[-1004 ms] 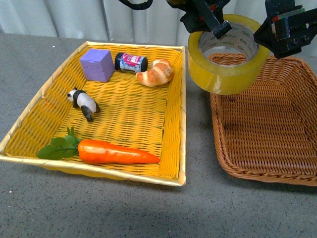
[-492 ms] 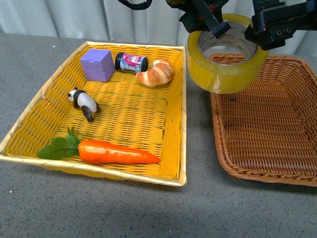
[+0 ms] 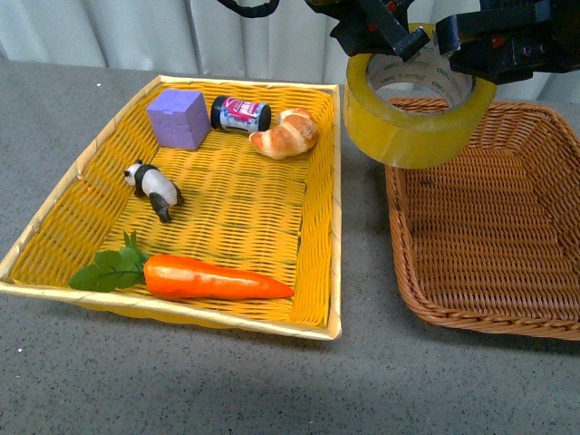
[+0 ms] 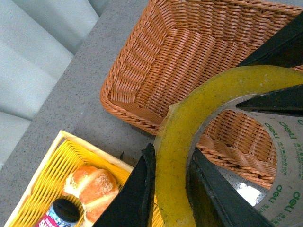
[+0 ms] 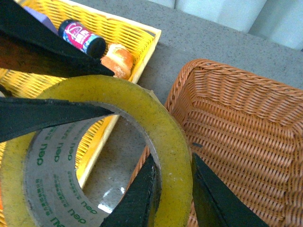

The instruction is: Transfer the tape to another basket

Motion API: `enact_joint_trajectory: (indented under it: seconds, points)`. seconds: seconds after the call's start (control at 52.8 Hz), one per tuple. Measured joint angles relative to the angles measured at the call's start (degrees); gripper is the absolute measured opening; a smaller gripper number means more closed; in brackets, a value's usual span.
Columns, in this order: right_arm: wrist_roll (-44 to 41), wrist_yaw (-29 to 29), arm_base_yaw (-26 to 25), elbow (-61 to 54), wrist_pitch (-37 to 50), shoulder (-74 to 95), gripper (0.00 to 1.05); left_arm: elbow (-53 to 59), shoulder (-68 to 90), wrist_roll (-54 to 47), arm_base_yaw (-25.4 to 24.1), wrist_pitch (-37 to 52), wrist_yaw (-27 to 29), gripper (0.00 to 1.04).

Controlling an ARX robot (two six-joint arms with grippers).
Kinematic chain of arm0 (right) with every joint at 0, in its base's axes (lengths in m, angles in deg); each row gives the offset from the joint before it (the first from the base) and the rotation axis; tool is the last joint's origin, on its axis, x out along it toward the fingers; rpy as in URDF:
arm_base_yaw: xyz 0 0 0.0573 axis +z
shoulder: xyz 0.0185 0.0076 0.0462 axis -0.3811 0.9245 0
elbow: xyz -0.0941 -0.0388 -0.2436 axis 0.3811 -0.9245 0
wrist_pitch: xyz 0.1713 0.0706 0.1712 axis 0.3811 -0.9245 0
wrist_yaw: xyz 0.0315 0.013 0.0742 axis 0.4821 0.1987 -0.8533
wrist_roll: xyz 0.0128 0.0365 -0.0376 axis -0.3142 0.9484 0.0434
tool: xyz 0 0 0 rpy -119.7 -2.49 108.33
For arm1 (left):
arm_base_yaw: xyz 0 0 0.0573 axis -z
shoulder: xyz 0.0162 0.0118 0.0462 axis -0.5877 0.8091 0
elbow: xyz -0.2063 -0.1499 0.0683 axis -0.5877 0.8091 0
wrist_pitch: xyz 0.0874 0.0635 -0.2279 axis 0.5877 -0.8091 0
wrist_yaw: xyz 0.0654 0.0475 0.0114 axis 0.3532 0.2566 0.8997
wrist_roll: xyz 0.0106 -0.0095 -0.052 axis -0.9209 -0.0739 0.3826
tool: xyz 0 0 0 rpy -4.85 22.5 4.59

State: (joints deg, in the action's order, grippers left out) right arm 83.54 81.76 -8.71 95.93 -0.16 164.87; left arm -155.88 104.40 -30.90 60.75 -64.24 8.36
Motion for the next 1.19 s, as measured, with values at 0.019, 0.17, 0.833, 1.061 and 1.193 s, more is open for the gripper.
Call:
enact_joint_trajectory:
  seconds: [0.019,0.17,0.833,1.061,1.193]
  points:
    - [-0.22,0.02,0.00,0.02,0.00,0.07,0.15,0.00,0.00,0.00,0.00,0.00,0.00,0.16]
    - [-0.83,0.15,0.00,0.28,-0.17,0.33,0.15,0.00,0.07,0.24,0.00,0.00,0.02,0.16]
    - [-1.25,2.54,-7.65,1.11,0.02,6.82,0.15,6.45,-2.62,12.28,-4.66,15.58,22.51,0.98]
    - [-1.11,3.41,-11.32,1.05,2.01,11.91,0.15,10.05,-2.64,28.17,-11.28,21.97,34.05,0.98]
    - [-1.36,3.28,-12.13,1.11,2.73,16.28,0.15,13.53,-3.41,35.30,-12.76,25.68,38.60,0.98]
